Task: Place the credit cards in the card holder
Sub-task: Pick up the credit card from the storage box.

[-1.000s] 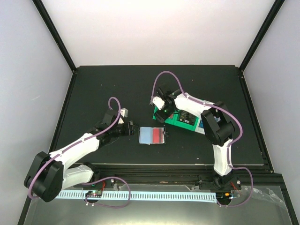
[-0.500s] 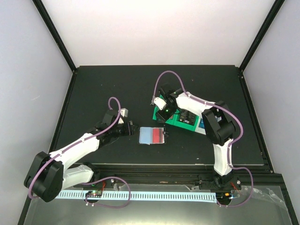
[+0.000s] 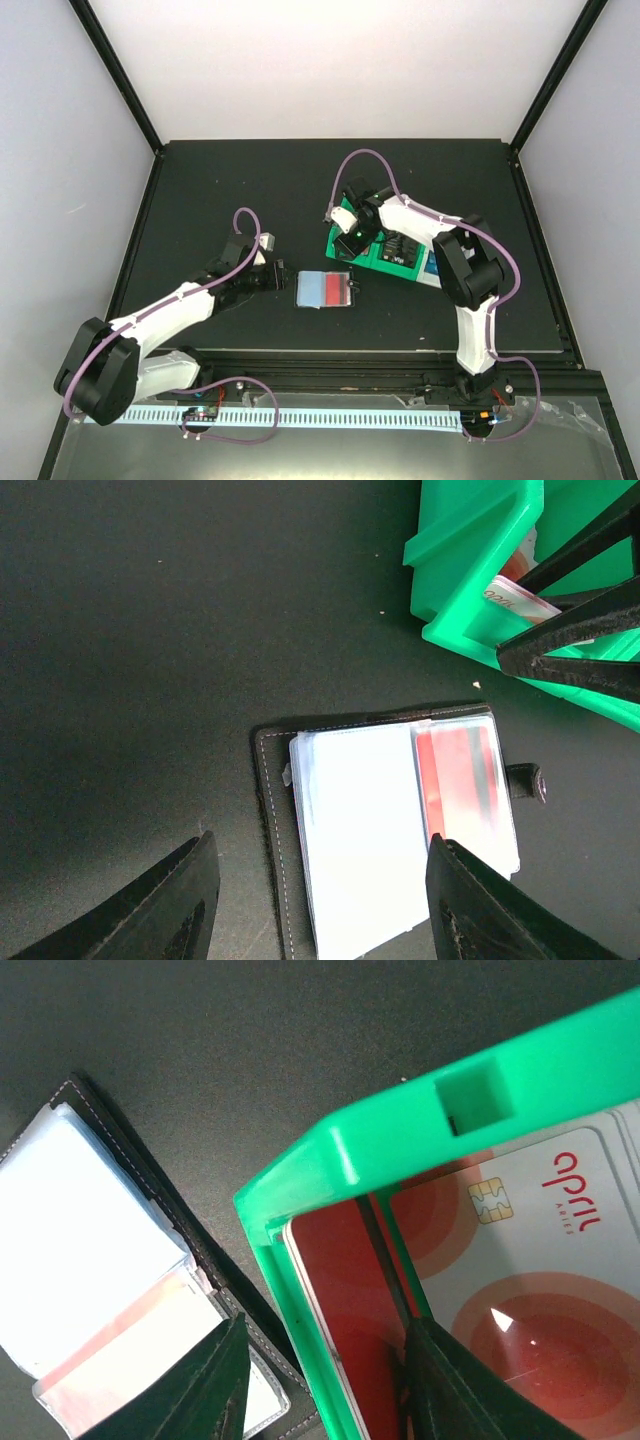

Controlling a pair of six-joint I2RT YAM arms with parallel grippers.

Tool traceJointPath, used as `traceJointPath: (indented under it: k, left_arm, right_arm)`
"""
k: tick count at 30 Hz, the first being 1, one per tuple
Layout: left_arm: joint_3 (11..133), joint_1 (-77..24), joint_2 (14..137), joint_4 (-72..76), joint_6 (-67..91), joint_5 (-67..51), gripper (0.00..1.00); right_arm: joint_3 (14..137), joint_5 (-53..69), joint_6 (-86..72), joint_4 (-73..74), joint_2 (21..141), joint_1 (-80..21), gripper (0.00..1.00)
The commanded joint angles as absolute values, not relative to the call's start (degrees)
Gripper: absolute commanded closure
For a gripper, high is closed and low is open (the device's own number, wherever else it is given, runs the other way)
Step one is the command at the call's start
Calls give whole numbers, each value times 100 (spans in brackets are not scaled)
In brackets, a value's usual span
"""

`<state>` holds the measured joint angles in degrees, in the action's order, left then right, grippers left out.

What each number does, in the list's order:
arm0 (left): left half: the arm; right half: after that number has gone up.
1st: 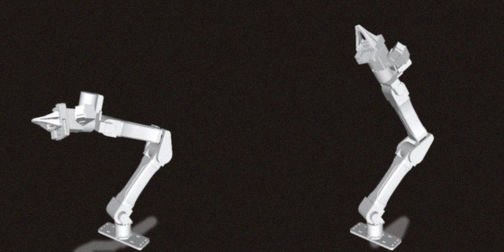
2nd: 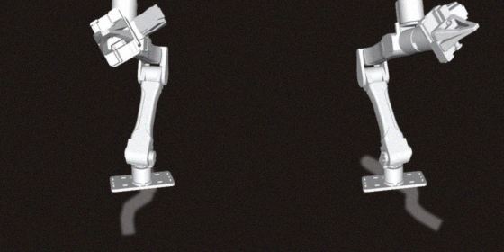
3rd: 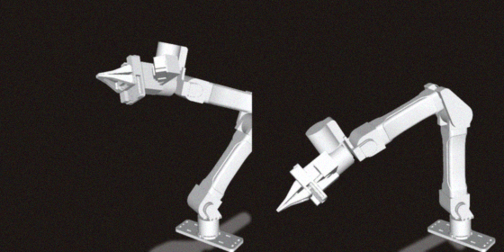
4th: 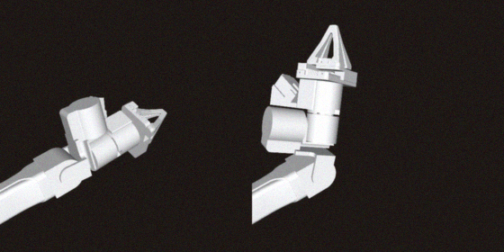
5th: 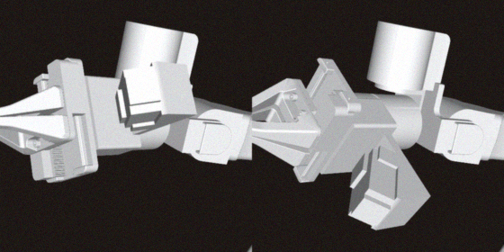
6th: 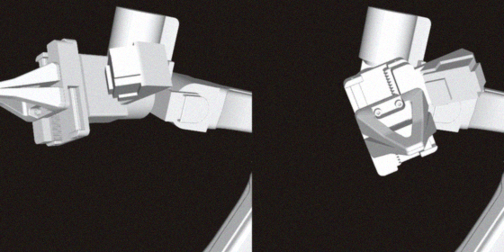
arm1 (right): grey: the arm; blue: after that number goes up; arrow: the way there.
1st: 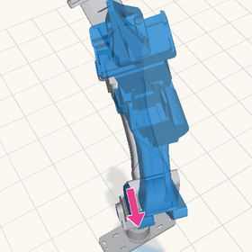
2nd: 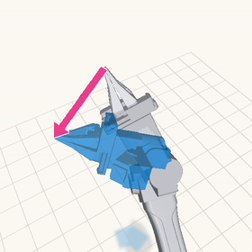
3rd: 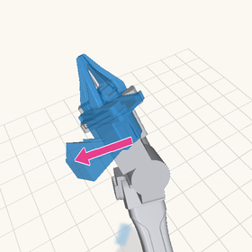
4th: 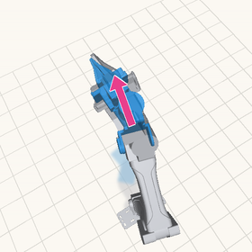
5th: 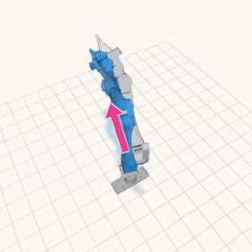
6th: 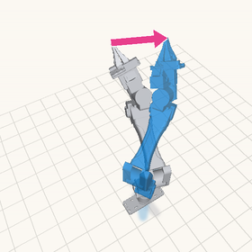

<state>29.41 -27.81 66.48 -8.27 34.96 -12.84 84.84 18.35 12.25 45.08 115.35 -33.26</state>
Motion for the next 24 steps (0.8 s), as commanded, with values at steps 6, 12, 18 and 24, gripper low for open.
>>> traceJointPath:
  k: [6,12,18,24]
  left_arm:
    - [3041,-2742,6714,-846,3402,-1228,42]
    - [3032,-2742,6737,-844,3404,-1230,42]
    - [3032,-2742,6739,-853,3401,-1236,42]
    - [3065,-2740,6798,-878,3401,-1302,42]
  right_arm:
    - [8565,2159,1195,4570,11241,-3212,60]
    - [8571,2232,1212,4605,11242,-3195,67]
    - [8548,2294,1195,4596,11166,-3194,71]
    - [8549,2294,1191,4605,11127,-3186,77]
